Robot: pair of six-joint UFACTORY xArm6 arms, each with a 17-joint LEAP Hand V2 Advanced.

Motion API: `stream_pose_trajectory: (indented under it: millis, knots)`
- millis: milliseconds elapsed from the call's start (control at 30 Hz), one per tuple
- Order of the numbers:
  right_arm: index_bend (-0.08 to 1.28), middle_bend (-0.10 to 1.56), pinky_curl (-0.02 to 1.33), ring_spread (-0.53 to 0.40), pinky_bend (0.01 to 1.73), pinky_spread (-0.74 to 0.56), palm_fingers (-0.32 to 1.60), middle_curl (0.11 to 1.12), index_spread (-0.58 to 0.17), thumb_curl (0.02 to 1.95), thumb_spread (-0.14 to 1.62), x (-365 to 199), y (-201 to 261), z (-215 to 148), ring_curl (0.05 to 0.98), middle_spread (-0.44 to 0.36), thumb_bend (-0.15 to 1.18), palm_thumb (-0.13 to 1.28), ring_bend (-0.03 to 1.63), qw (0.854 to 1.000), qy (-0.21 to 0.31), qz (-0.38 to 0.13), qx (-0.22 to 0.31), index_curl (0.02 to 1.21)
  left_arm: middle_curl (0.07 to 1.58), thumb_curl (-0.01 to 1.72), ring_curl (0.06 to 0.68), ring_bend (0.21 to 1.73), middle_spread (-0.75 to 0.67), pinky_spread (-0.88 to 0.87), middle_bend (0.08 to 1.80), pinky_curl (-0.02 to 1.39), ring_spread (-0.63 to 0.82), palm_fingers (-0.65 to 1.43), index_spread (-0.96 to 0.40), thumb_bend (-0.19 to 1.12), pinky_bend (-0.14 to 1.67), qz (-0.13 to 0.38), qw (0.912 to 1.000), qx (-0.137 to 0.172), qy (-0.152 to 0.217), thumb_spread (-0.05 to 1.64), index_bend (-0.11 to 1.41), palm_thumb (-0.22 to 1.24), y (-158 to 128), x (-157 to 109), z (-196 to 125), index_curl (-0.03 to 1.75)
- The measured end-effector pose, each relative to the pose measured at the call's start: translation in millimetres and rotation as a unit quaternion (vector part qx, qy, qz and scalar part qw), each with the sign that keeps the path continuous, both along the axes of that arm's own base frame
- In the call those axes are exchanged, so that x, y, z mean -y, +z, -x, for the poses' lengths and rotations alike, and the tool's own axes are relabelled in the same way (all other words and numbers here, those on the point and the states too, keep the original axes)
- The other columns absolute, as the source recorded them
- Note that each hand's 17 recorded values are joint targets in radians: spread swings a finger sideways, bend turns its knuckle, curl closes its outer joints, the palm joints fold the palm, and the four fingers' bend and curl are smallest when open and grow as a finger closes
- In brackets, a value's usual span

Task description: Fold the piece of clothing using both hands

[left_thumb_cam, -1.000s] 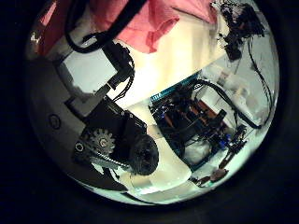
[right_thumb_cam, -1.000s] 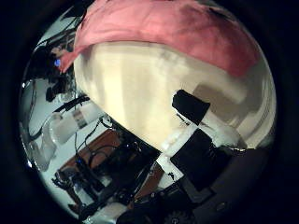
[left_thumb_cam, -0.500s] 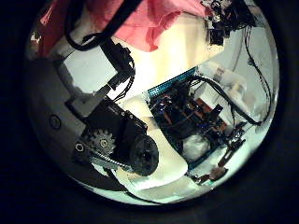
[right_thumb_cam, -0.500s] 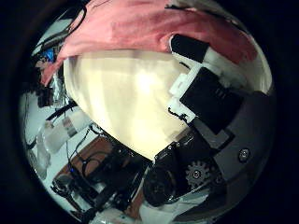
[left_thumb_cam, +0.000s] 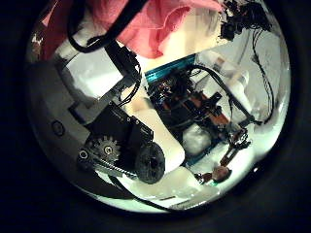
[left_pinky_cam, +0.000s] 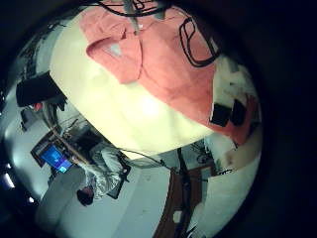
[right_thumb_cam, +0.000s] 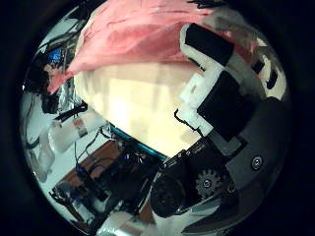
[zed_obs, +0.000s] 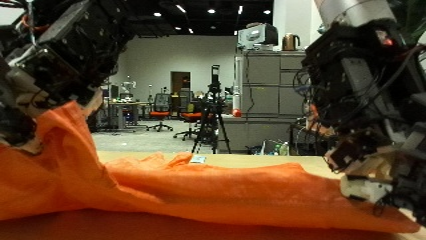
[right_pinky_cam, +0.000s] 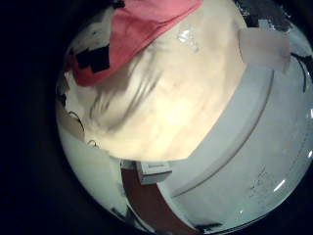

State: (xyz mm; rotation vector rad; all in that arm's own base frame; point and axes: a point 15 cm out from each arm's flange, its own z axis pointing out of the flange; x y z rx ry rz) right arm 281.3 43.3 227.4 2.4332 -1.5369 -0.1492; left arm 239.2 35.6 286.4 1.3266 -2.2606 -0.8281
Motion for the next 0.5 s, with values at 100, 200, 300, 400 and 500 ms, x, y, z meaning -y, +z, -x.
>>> stream_pose_trajectory:
  millis: [100,200,300,400,500]
  knots:
    - [0.94,1.19,0.75,-0.242,1.20,-0.33,1.09,0.81,-0.324,0.47,1.31,-2.4,32.3,-11.5,0.673,-0.164,0.03,1.07,1.29,1.000,-0.002,-0.007,0.030,0.87,1.00,0.77,0.502,1.35,-0.58,-0.62,0.93,0.54,-0.46,1.11,-0.74,-0.01,1.25,0.005,1.0000,0.007,0.003,0.94,0.18,0.85,23.6,3.1,-9.9,1.35]
    - [0.94,1.20,0.77,-0.238,1.20,-0.32,1.08,0.82,-0.318,0.48,1.32,-4.2,61.1,-25.1,0.681,-0.161,0.02,1.07,1.30,0.999,-0.005,-0.012,0.052,0.89,1.00,0.77,0.502,1.35,-0.57,-0.62,0.93,0.54,-0.46,1.11,-0.74,-0.02,1.25,0.007,0.9996,0.025,0.007,0.94,0.17,0.84,47.3,5.7,-26.7,1.36]
    - [0.95,1.20,0.79,-0.236,1.20,-0.31,1.08,0.82,-0.313,0.50,1.32,-2.9,80.9,-41.6,0.690,-0.159,0.02,1.08,1.31,0.997,-0.015,-0.016,0.069,0.90,1.01,0.77,0.502,1.35,-0.58,-0.62,0.93,0.54,-0.46,1.11,-0.73,-0.01,1.25,0.008,0.9985,0.052,0.012,0.94,0.17,0.84,68.5,8.8,-52.7,1.37]
    - [0.95,1.21,0.80,-0.235,1.19,-0.31,1.08,0.82,-0.309,0.51,1.32,-0.2,84.2,-62.8,0.695,-0.157,0.01,1.08,1.31,0.997,-0.027,-0.015,0.066,0.91,1.01,0.77,0.501,1.35,-0.58,-0.62,0.94,0.54,-0.46,1.10,-0.73,-0.01,1.26,-0.002,0.9963,0.081,0.029,0.94,0.17,0.85,77.4,11.3,-83.5,1.38]
    - [0.95,1.22,0.82,-0.233,1.18,-0.30,1.08,0.82,-0.307,0.51,1.32,0.7,74.6,-87.5,0.697,-0.156,0.00,1.09,1.31,0.998,-0.036,-0.012,0.049,0.92,1.01,0.77,0.503,1.36,-0.58,-0.62,0.93,0.54,-0.46,1.09,-0.72,-0.01,1.26,-0.016,0.9917,0.117,0.049,0.95,0.17,0.85,69.0,13.3,-122.2,1.38]
